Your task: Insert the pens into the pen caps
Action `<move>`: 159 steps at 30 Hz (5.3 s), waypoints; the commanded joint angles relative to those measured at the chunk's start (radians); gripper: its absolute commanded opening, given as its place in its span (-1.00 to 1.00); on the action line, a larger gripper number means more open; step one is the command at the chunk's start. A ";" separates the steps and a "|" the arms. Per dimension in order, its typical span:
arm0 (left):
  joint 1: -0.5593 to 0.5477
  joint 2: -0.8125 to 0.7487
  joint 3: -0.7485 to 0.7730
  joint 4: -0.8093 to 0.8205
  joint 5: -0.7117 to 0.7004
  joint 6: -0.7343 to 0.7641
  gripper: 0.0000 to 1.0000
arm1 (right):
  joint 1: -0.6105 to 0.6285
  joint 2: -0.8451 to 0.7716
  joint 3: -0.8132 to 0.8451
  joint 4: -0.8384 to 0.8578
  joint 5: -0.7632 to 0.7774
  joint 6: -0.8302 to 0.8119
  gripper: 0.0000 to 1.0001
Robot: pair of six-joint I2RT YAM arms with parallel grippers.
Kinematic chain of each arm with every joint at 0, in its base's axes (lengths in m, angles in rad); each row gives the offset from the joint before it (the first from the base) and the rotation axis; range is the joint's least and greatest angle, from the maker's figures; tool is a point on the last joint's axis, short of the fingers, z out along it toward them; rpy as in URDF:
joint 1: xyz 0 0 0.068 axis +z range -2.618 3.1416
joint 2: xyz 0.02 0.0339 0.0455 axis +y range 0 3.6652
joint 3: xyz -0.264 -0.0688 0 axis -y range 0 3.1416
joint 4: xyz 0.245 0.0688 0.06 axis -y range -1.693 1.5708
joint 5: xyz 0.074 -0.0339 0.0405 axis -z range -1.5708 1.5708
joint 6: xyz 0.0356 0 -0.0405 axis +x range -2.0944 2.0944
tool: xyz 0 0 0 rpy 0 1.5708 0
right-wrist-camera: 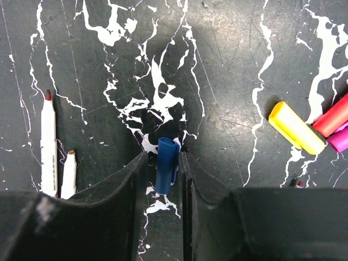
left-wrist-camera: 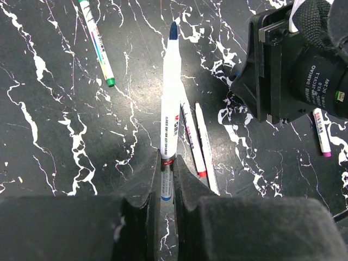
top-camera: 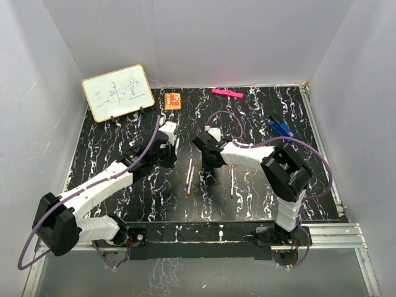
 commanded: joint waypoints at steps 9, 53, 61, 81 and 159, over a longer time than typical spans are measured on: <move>0.013 -0.013 0.002 0.013 0.003 0.012 -1.00 | 0.003 0.067 -0.074 -0.093 -0.059 0.016 -0.84; -0.035 0.122 -0.054 0.493 0.520 -0.206 -1.00 | -0.137 -0.687 -0.476 1.066 -0.074 -0.184 -1.00; -0.039 0.120 -0.029 0.455 0.503 -0.182 -1.00 | -0.136 -0.656 -0.474 1.098 -0.146 -0.154 -1.00; -0.038 0.096 -0.028 0.443 0.476 -0.166 -1.00 | -0.136 -0.644 -0.500 1.058 -0.217 -0.129 -1.00; 0.078 0.073 -0.012 0.585 0.264 -0.290 -1.00 | 0.009 -0.505 -0.514 0.866 -0.343 -0.123 -1.00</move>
